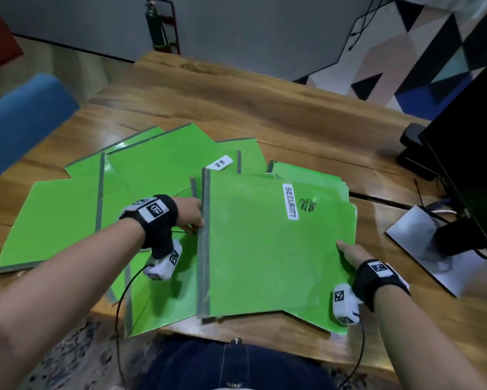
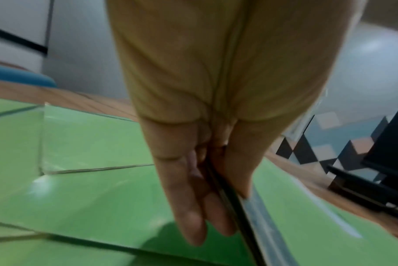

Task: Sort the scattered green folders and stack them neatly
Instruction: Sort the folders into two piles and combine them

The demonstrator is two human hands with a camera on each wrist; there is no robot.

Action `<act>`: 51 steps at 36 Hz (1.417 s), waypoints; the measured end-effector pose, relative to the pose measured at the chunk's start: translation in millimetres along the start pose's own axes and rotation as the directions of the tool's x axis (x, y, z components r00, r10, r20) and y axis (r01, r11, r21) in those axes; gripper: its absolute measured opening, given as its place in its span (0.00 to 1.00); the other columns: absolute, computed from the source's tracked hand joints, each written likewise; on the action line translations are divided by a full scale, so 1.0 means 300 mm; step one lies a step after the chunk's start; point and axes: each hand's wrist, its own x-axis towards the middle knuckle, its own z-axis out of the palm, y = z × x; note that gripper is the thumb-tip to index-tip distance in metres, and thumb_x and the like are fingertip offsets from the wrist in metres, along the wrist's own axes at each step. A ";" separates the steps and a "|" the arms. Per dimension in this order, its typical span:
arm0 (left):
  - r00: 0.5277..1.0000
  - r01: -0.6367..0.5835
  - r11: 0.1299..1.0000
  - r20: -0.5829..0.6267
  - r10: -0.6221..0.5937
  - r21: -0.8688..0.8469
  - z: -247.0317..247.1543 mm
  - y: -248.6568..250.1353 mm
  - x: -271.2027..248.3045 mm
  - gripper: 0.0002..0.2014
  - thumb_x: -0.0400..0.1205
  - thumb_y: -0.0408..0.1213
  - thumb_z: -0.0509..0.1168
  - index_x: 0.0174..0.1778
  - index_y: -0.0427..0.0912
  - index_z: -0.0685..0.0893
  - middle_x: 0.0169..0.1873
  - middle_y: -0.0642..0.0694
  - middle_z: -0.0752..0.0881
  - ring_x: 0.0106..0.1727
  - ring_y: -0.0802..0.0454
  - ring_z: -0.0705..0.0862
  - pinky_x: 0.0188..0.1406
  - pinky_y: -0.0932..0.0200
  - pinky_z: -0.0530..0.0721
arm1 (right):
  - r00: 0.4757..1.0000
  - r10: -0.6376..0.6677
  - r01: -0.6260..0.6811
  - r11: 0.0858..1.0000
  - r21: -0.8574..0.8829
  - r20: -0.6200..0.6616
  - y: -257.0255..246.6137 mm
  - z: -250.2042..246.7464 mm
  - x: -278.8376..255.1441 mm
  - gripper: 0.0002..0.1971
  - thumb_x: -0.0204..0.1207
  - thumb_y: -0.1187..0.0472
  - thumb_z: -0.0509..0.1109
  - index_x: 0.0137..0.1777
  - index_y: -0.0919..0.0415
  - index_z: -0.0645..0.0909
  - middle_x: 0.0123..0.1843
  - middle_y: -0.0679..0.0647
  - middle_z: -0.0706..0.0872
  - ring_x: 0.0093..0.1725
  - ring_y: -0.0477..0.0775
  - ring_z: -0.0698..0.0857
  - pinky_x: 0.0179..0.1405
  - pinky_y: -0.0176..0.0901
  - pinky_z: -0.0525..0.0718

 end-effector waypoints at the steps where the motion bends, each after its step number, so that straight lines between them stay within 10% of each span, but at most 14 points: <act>1: 1.000 -0.006 1.000 0.004 0.006 0.017 0.009 0.001 0.010 0.12 0.82 0.25 0.61 0.60 0.27 0.76 0.52 0.36 0.83 0.51 0.44 0.84 0.54 0.49 0.87 | 1.000 -0.004 0.004 1.000 -0.005 -0.002 -0.004 0.002 -0.015 0.34 0.81 0.42 0.59 0.76 0.71 0.68 0.74 0.64 0.75 0.70 0.65 0.78 0.71 0.54 0.73; 8: 0.979 -0.111 0.994 -0.171 0.112 0.017 0.097 0.077 0.080 0.04 0.86 0.30 0.55 0.46 0.37 0.73 0.40 0.43 0.77 0.41 0.46 0.77 0.47 0.51 0.82 | 0.999 -0.013 0.011 0.999 0.053 0.035 -0.006 -0.006 -0.009 0.28 0.82 0.46 0.60 0.70 0.70 0.74 0.67 0.67 0.82 0.62 0.65 0.83 0.67 0.58 0.77; 12: 0.944 -0.019 0.998 -0.329 -0.004 -0.066 0.125 0.061 0.125 0.13 0.86 0.28 0.52 0.64 0.25 0.72 0.61 0.28 0.79 0.61 0.34 0.80 0.56 0.45 0.78 | 0.999 -0.011 0.009 0.998 0.058 0.031 -0.008 -0.002 -0.017 0.30 0.83 0.46 0.59 0.73 0.71 0.71 0.70 0.66 0.79 0.65 0.65 0.81 0.69 0.56 0.76; 17: 0.877 0.104 0.981 -0.450 -0.167 -0.163 0.110 -0.031 0.166 0.13 0.86 0.29 0.55 0.65 0.26 0.71 0.63 0.30 0.79 0.63 0.33 0.80 0.55 0.47 0.77 | 1.000 -0.003 0.003 1.000 0.029 0.001 -0.009 0.005 -0.024 0.31 0.84 0.46 0.57 0.77 0.71 0.65 0.75 0.66 0.74 0.71 0.65 0.76 0.72 0.55 0.72; 27: 0.921 0.050 0.968 -0.364 -0.140 -0.245 0.195 0.020 0.195 0.13 0.86 0.30 0.52 0.64 0.29 0.72 0.60 0.31 0.80 0.60 0.35 0.81 0.57 0.45 0.79 | 1.000 0.002 -0.001 0.999 0.044 -0.024 -0.026 0.004 -0.051 0.33 0.84 0.46 0.57 0.79 0.71 0.62 0.78 0.65 0.69 0.74 0.64 0.72 0.73 0.51 0.68; 33: 0.930 -0.074 0.968 -0.366 -0.020 -0.241 0.230 0.122 0.211 0.02 0.86 0.28 0.53 0.51 0.37 0.69 0.39 0.46 0.75 0.39 0.48 0.75 0.45 0.53 0.79 | 0.997 -0.015 0.000 0.980 0.197 0.074 -0.012 -0.006 -0.075 0.43 0.77 0.29 0.47 0.84 0.60 0.55 0.84 0.59 0.58 0.81 0.61 0.62 0.79 0.57 0.60; 37: 0.958 -0.112 0.966 -0.282 0.042 -0.234 0.255 0.180 0.211 0.14 0.87 0.32 0.54 0.67 0.38 0.72 0.47 0.42 0.80 0.39 0.49 0.78 0.38 0.59 0.78 | 0.994 -0.068 0.045 0.969 0.244 0.088 -0.031 0.002 -0.110 0.42 0.77 0.28 0.45 0.84 0.56 0.55 0.85 0.59 0.55 0.82 0.60 0.58 0.80 0.58 0.57; 42: 1.000 0.001 0.977 -0.023 -0.006 -0.214 0.354 0.219 0.213 0.34 0.86 0.55 0.51 0.81 0.33 0.57 0.78 0.36 0.66 0.76 0.39 0.70 0.72 0.50 0.70 | 0.997 -0.058 0.039 0.954 0.298 0.057 -0.033 0.009 -0.095 0.40 0.79 0.34 0.53 0.83 0.59 0.55 0.82 0.62 0.62 0.79 0.61 0.65 0.77 0.56 0.60; 48: 0.997 0.050 0.969 0.077 -0.032 -0.243 0.404 0.226 0.203 0.44 0.80 0.66 0.51 0.83 0.37 0.52 0.82 0.38 0.58 0.81 0.38 0.62 0.78 0.44 0.62 | 0.999 0.007 -0.014 0.970 0.242 0.033 -0.032 0.014 -0.067 0.47 0.57 0.30 0.74 0.70 0.63 0.74 0.66 0.62 0.81 0.64 0.63 0.82 0.70 0.58 0.76; 51: 0.998 -0.058 0.970 0.006 0.061 -0.235 0.312 0.201 0.193 0.34 0.84 0.61 0.47 0.77 0.37 0.69 0.75 0.36 0.71 0.73 0.39 0.74 0.73 0.46 0.70 | 1.000 0.027 -0.023 0.973 0.228 -0.013 -0.038 0.019 -0.061 0.34 0.68 0.40 0.74 0.64 0.66 0.76 0.63 0.63 0.83 0.62 0.63 0.82 0.67 0.57 0.78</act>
